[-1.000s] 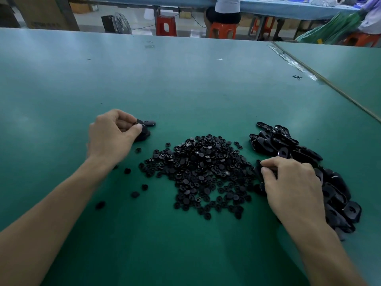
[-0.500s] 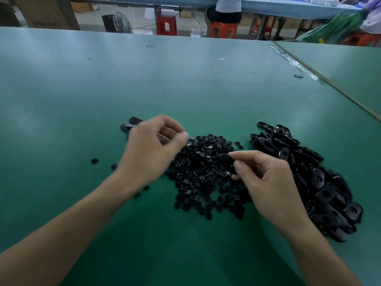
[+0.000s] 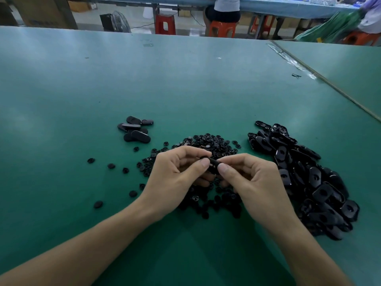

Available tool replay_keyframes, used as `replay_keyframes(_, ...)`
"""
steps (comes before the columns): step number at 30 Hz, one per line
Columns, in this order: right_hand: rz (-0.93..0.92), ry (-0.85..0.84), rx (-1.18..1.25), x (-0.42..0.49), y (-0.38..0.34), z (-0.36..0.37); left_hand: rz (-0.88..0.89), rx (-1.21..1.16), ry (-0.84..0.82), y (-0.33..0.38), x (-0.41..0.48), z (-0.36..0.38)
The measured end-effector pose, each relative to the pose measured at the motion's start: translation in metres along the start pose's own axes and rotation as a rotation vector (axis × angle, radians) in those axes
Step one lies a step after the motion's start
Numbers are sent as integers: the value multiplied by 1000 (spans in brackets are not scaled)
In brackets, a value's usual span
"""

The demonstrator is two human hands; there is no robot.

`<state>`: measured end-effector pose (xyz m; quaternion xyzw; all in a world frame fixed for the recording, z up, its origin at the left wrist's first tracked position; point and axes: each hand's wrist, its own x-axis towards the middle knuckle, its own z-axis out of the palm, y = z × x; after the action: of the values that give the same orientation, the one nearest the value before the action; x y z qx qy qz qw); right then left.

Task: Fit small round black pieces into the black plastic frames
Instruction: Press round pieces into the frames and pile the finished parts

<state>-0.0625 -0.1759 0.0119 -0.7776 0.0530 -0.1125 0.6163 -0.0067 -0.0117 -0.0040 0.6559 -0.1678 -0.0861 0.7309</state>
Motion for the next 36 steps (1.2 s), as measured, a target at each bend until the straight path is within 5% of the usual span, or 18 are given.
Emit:
replay_keyframes(10,36,-3,150,-2,0,5,79,24,-24,-2,-1,-1)
replay_keyframes(23,-229,-77,-427,-9,2,15,207,85,158,-3,-4,4)
replay_keyframes(36,-221,-274,-682,-13,0,13,212,18,259,-7,4,2)
